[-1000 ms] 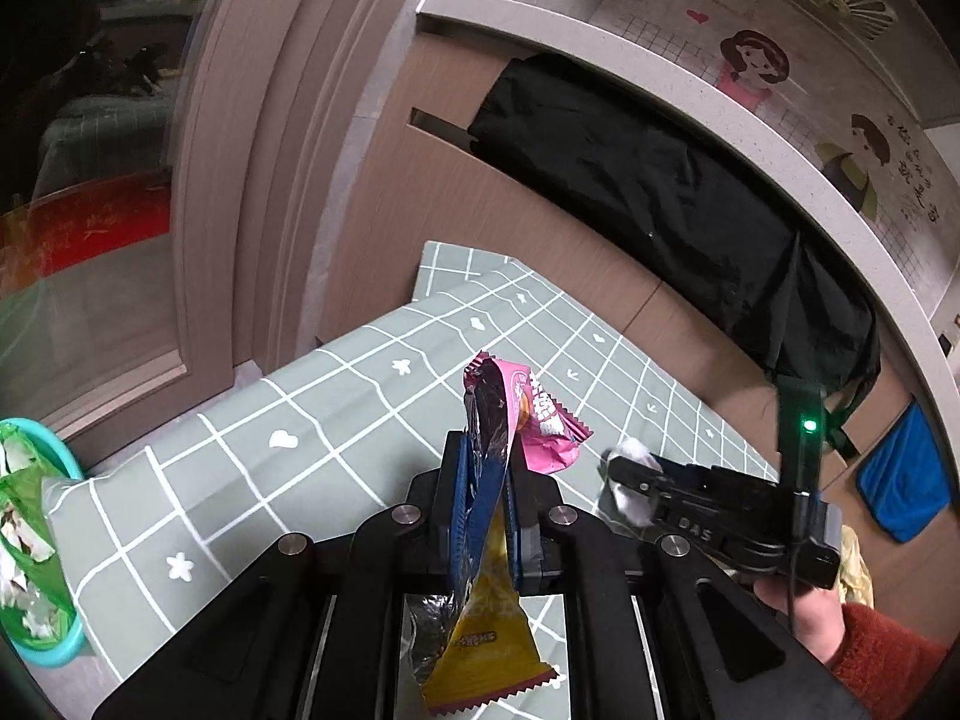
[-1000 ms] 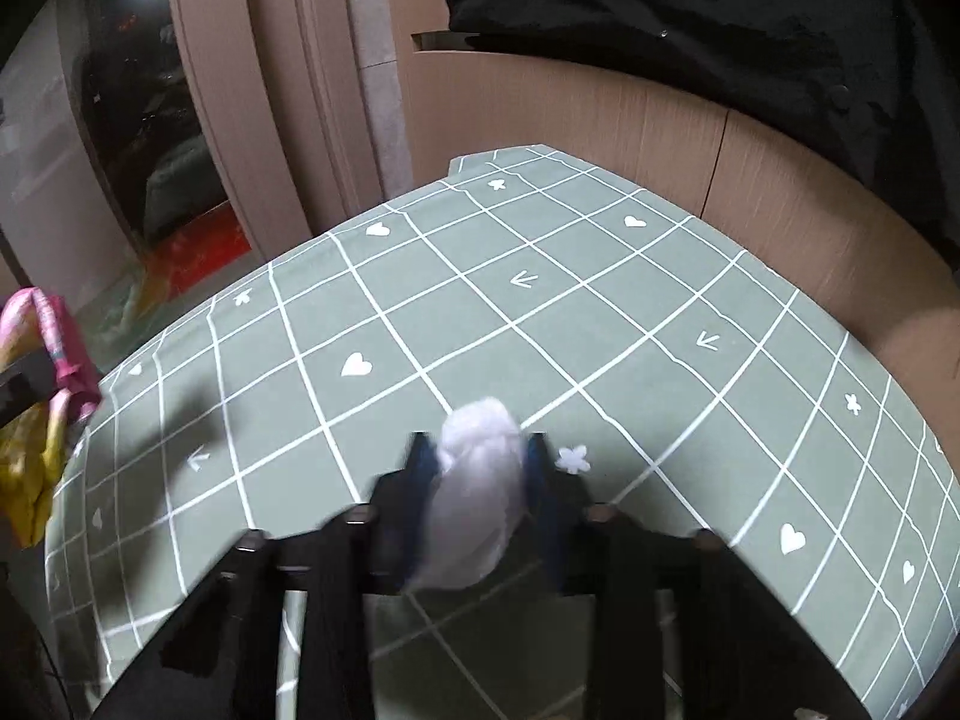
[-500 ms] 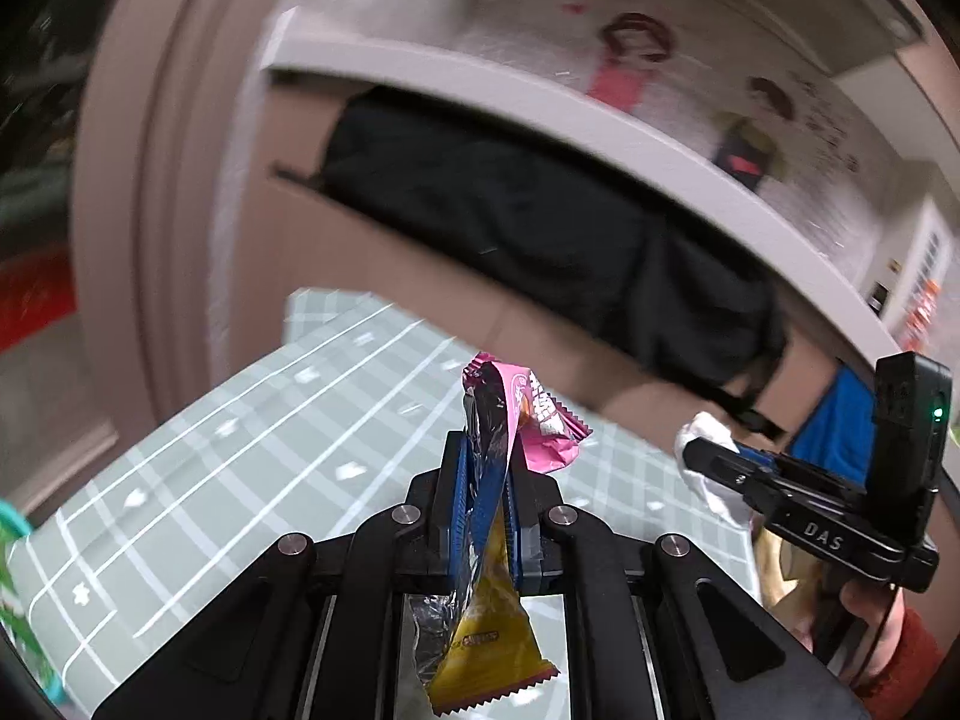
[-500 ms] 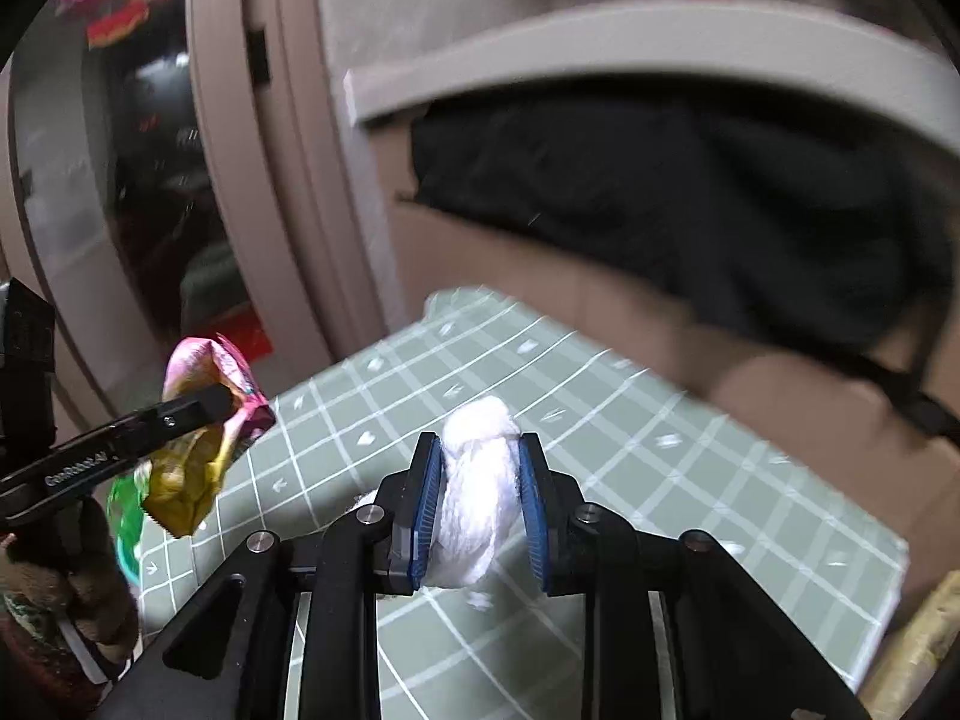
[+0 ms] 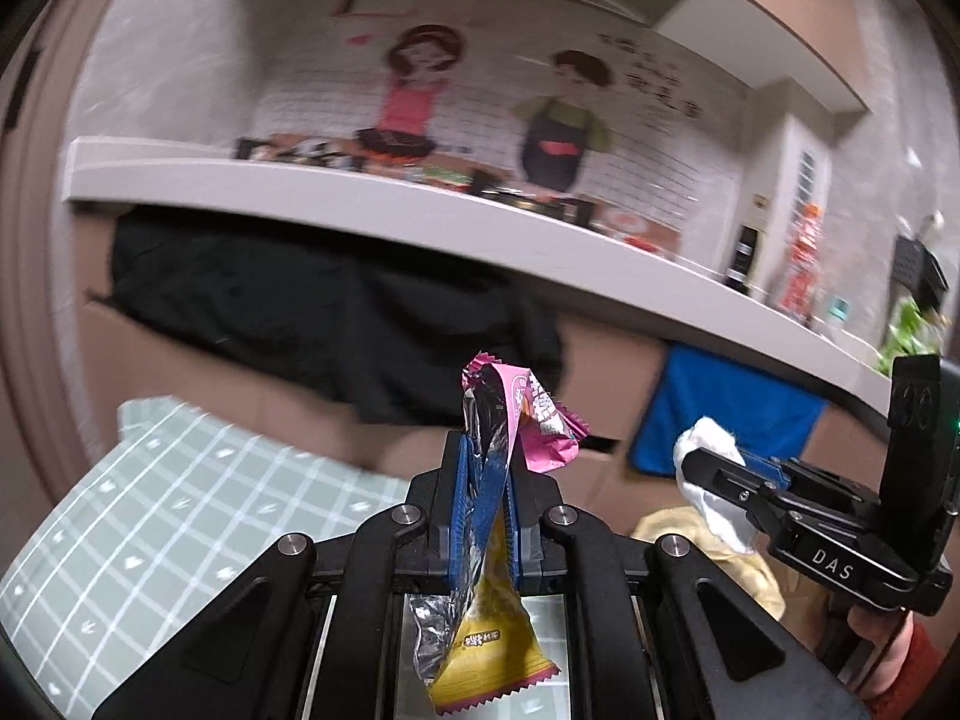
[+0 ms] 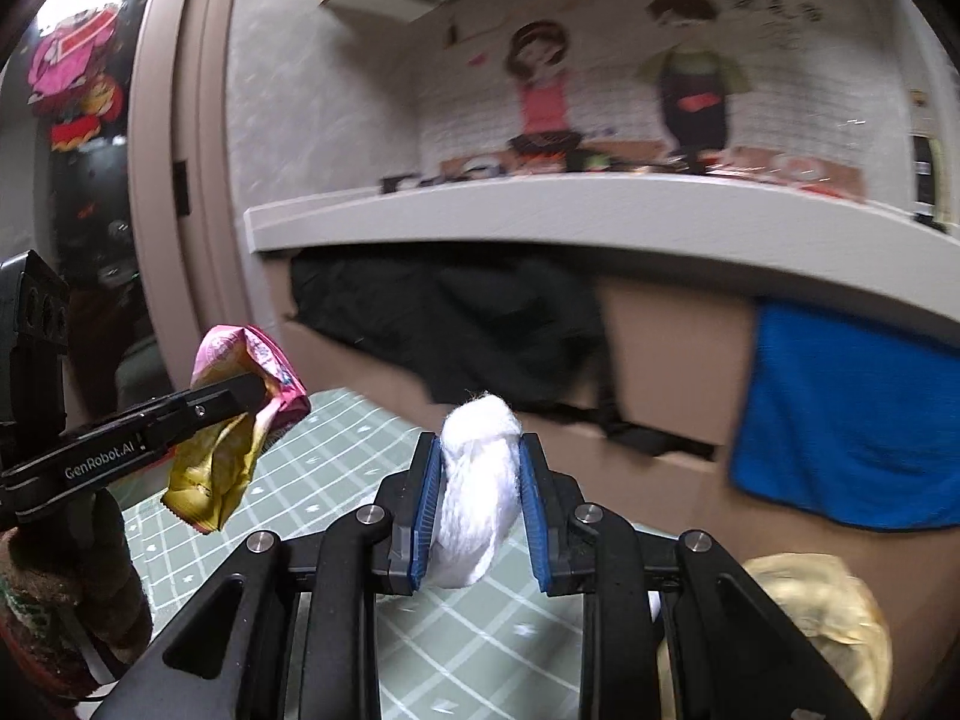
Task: Collect trash
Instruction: 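Carry the wrappers and tissue over the bin with both grippers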
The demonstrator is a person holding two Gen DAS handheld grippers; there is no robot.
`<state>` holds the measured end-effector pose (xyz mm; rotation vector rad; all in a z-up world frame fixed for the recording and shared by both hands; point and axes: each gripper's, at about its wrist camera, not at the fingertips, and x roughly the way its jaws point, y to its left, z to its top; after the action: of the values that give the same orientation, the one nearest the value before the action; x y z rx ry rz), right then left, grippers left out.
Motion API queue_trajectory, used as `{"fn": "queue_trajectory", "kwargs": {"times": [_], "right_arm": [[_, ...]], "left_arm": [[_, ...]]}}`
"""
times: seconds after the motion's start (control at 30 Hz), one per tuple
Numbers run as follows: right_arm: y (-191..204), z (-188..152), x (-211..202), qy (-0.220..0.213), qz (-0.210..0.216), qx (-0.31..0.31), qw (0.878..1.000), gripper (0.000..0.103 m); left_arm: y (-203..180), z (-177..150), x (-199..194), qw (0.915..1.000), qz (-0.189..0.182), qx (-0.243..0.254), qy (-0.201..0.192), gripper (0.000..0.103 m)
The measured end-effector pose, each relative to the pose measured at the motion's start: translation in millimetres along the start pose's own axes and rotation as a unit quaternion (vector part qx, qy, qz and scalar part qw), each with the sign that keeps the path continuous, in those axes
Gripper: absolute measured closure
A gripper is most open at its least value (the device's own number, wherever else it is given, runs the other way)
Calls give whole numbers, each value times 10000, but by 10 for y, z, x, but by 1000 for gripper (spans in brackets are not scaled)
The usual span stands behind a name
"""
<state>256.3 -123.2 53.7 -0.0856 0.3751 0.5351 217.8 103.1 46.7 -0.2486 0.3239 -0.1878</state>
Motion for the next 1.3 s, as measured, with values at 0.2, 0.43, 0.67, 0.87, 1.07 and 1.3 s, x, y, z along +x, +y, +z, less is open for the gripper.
{"fn": "queue_trajectory", "kwargs": {"times": [0.2,0.43,0.67,0.87,1.07,1.3], "right_arm": [[-509,-81,-386,-177,-473,161,9986,79],[-990,-273,-695,-227,-930,384,9947,79],[-1338,-483,-832,-120,-1254,610,9902,79],[-1551,-635,-916,-56,-1503,743,9858,79],[-1749,-813,-895,97,-1629,897,9825,79],[-1961,-1006,-783,287,-1680,1156,9786,79]], "left_arm": [[-715,-49,225,9989,-315,354,72,92],[-1292,-179,465,9954,-595,689,295,92],[-1634,-347,683,9915,-810,858,556,92],[-1833,-520,876,9880,-963,898,802,92],[-1962,-698,1116,9843,-1132,861,1044,92],[-2080,-934,1421,9787,-1262,835,1387,92]]}}
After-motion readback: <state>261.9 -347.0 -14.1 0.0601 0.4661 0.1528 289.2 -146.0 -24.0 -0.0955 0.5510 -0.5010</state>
